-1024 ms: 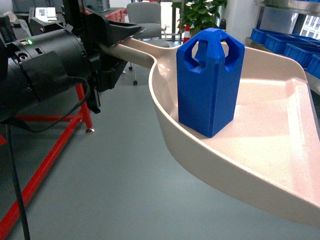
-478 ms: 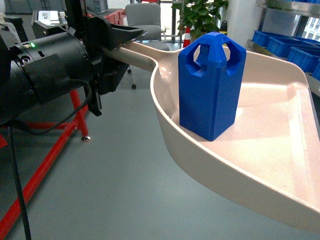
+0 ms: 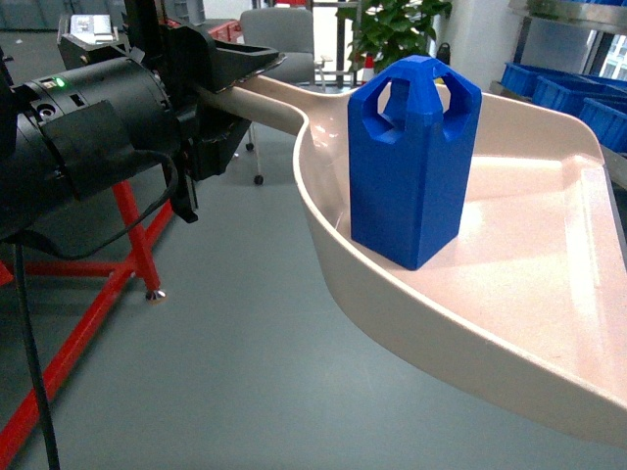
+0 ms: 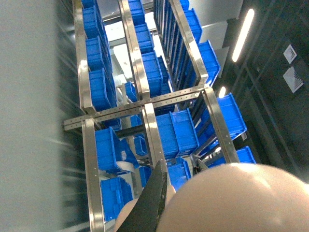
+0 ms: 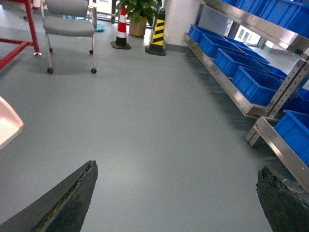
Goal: Place part in tray to right shelf
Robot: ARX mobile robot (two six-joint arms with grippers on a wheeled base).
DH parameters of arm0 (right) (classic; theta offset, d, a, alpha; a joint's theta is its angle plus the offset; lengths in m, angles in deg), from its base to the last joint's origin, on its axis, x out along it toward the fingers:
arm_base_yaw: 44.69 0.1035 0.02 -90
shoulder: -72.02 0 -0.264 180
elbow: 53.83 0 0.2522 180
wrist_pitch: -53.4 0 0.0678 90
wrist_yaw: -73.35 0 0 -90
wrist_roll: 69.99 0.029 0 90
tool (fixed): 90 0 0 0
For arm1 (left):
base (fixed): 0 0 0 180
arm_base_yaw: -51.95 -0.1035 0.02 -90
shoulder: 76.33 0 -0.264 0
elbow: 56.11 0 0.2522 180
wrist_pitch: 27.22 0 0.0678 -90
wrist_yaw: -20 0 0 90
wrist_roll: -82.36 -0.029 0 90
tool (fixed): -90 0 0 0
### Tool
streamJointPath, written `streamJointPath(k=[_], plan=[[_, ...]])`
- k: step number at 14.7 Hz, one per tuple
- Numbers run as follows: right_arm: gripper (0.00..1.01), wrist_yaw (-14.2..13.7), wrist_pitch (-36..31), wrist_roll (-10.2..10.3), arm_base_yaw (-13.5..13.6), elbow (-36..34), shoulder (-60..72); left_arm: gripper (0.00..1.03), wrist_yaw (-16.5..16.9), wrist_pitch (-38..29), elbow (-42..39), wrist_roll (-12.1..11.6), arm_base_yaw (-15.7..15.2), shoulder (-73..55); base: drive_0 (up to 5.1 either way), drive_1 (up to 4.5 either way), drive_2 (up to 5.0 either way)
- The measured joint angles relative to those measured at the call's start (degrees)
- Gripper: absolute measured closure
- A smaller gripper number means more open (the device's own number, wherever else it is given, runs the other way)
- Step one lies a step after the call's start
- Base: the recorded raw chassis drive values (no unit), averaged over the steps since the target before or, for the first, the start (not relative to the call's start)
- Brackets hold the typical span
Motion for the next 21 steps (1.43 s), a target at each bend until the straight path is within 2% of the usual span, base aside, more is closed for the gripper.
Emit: streamJointPath(k=[21], plan=[[0.03, 0.02, -0.17, 0.00, 0.00, 0.00, -0.02, 0.90, 0.04, -0.09, 0.00, 0.02, 0.00, 0.00, 0.0, 4.34, -4.3]])
